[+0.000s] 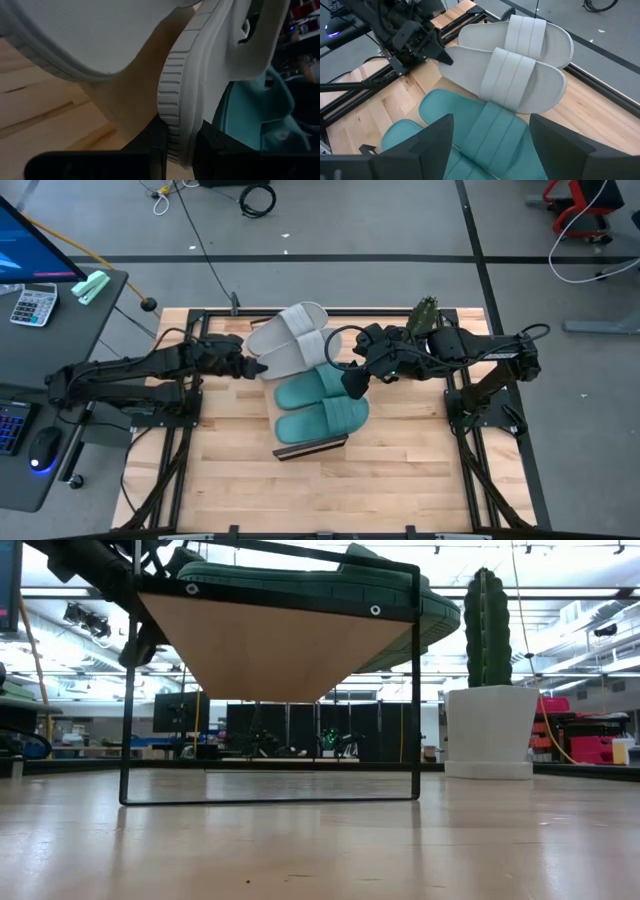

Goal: Pick and place slides into the shelf
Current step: Adjust the white slipper

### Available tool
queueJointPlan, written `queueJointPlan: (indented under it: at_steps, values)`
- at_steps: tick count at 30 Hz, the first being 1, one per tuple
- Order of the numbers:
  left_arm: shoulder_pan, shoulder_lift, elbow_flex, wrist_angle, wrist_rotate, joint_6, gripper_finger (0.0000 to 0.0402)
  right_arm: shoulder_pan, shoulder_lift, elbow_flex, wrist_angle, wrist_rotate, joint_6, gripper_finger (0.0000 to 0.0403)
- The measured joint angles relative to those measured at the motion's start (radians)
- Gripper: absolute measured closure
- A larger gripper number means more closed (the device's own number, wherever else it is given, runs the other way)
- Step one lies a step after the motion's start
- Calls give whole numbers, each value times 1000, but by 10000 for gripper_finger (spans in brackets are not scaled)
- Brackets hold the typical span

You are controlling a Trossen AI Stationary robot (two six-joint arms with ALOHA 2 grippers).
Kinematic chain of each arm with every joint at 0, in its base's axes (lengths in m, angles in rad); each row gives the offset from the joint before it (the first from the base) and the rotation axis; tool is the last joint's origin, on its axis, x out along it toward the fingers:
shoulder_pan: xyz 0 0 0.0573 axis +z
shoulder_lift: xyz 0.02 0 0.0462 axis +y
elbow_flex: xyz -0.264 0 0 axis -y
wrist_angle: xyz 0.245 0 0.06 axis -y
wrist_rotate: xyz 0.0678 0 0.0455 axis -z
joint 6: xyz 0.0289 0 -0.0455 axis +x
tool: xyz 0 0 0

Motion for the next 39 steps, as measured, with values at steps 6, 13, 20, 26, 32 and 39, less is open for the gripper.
queueJointPlan:
  at_steps: [6, 13, 20, 26, 32, 39]
  values:
    - [32, -47, 0, 6, 14, -77, 349, 0, 0, 0, 0, 0, 0, 135]
    - [35, -62, 0, -16, 102, -217, 349, 0, 0, 0, 0, 0, 0, 135]
    - [36, -48, 2, -47, 158, -209, 349, 0, 0, 0, 0, 1, 0, 135]
    - [36, 9, 3, -51, 217, -157, 349, 0, 0, 0, 1, 1, -1, 135]
    - [37, 55, 6, -81, 244, -106, 338, 0, 0, 0, 2, 1, -1, 135]
    - [35, 61, 9, -110, 264, -80, 285, 0, 0, 0, 3, 0, -1, 135]
